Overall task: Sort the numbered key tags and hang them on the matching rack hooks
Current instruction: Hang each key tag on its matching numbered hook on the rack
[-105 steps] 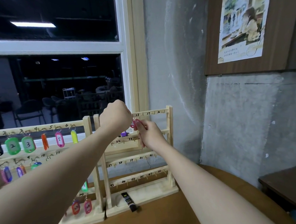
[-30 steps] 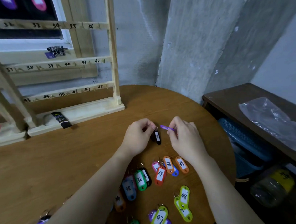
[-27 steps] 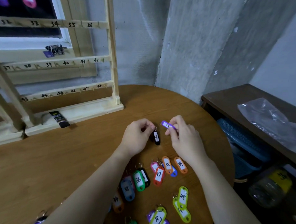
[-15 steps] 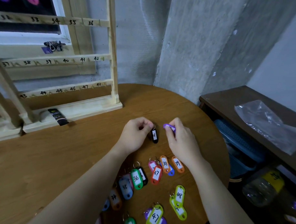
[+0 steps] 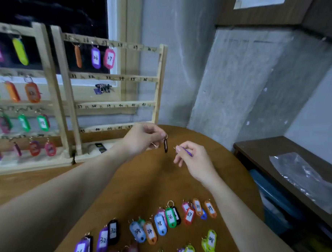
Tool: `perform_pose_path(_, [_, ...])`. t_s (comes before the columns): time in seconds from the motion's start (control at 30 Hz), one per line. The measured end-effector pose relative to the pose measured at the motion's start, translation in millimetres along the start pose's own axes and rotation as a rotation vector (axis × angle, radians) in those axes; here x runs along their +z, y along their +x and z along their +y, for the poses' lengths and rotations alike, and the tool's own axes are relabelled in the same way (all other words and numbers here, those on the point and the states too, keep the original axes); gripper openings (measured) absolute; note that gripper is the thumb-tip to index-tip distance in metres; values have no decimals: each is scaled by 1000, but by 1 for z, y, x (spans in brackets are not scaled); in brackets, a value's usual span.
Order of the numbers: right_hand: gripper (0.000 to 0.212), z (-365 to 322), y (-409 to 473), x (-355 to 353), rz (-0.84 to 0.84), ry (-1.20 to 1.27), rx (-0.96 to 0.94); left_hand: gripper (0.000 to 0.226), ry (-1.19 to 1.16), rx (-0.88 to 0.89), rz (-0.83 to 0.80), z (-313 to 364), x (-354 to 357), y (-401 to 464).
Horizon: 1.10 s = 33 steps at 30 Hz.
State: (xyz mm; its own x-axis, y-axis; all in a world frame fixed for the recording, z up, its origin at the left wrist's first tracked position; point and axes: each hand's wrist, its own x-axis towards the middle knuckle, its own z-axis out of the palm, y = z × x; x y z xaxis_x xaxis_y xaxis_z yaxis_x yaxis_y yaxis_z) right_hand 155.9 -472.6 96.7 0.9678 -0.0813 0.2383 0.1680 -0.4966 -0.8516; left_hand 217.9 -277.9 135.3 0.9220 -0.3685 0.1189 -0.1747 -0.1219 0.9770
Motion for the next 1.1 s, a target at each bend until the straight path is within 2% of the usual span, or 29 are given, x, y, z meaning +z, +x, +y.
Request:
perform_pose_path(0.17, [22,-73,33,7,-8,254,-81,7,125,100,156,72,-64,-5])
perform_pose_path(0.33, [20,-136,72,11,-25,402,-130,12,304,213,338,135,-116,0])
perform_pose_path(0.43, [21,-162,96,14,-36,424,-134,13,435,283,392,166,-134,8])
perform_pose_path(0.73, [20,-198,153,12,-24,452,-113,16,764,367,373,201,-148,60])
perform_pose_path(0.93, [21,-192,173,20,-61,452,-111,18,833,317,331,194,-156,90])
perform_pose_path(1.1, [24,-196,181,30,-97,470,-136,17,798,315,280,186,-164,97])
